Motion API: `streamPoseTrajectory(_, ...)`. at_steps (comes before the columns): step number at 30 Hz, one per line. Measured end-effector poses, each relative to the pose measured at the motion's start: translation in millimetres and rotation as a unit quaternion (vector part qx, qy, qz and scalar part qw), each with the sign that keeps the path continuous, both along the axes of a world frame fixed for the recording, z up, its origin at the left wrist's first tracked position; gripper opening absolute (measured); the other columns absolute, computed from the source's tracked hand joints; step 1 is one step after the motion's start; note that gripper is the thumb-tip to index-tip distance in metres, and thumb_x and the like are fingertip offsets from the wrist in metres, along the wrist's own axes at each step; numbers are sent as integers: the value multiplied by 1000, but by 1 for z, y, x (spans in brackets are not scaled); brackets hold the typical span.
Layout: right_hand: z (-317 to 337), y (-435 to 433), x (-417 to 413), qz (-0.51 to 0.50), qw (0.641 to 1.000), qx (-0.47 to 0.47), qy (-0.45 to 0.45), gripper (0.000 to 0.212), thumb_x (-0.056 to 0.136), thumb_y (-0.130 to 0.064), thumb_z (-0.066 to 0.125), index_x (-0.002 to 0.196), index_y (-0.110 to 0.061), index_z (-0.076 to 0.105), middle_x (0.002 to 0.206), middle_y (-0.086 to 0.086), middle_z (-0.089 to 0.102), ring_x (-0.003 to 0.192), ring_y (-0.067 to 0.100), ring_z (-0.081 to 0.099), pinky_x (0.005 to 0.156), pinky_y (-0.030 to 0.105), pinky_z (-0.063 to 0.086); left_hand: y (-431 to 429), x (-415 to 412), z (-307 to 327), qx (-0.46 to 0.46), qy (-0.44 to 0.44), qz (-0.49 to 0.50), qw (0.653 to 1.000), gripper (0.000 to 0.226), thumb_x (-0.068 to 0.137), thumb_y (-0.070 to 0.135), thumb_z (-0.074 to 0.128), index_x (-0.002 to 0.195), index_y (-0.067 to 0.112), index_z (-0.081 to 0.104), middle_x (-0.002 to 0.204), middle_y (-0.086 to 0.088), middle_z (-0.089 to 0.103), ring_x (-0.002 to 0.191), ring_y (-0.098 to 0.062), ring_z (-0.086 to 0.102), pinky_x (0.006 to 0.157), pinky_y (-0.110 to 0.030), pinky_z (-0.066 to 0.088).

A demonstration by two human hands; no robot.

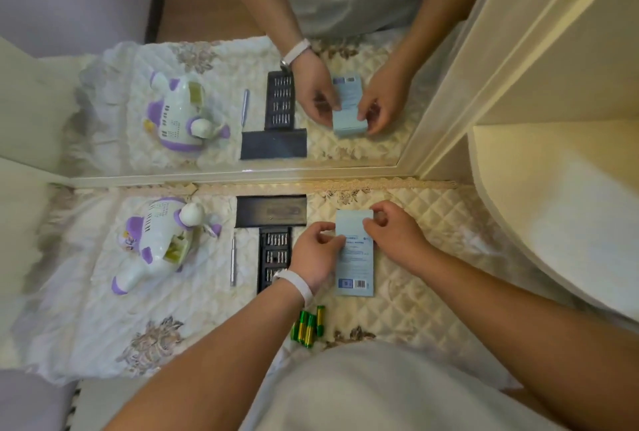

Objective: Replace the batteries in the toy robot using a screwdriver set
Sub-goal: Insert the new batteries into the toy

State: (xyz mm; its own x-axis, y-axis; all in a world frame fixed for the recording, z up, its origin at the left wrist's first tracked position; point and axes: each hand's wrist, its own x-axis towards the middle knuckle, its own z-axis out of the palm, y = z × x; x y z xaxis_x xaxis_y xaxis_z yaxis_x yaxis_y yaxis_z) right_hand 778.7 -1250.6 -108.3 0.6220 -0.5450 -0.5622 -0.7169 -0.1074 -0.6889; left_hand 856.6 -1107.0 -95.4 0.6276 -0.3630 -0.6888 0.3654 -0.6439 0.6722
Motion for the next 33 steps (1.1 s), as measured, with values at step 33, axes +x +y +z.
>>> streamPoseTrajectory(33,-2,153,-61,340,933,-117,34,53,88,-48,56,133,-24,42,106,2,62,91,22,61,75,36,52,154,-60,-28,106,-105,-26,988,11,88,21,71,96,17,65,86,1,65,78,-11,59,69,-19,44)
